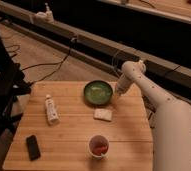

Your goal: Push the ceramic bowl across the table

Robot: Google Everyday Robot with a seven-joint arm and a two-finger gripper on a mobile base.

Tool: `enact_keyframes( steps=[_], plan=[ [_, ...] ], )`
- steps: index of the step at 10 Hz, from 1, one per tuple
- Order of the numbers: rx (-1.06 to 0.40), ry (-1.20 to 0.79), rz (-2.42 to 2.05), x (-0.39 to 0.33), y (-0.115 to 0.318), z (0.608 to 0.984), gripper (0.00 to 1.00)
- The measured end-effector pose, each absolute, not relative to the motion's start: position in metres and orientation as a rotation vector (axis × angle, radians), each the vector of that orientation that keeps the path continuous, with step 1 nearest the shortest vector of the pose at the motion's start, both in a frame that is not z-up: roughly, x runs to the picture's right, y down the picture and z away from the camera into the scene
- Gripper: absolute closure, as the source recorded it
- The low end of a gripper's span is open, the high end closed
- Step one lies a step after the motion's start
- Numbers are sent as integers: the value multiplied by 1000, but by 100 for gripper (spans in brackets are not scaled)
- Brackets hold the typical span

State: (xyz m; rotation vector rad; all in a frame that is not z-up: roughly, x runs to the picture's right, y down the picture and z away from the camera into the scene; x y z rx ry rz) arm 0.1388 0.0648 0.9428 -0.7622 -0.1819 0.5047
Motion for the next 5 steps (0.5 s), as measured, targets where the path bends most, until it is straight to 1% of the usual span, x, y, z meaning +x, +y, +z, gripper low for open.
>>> enact_keyframes(
  steps=[5],
  plan=[
    [-789, -309, 393, 79, 58, 954, 100]
  ],
)
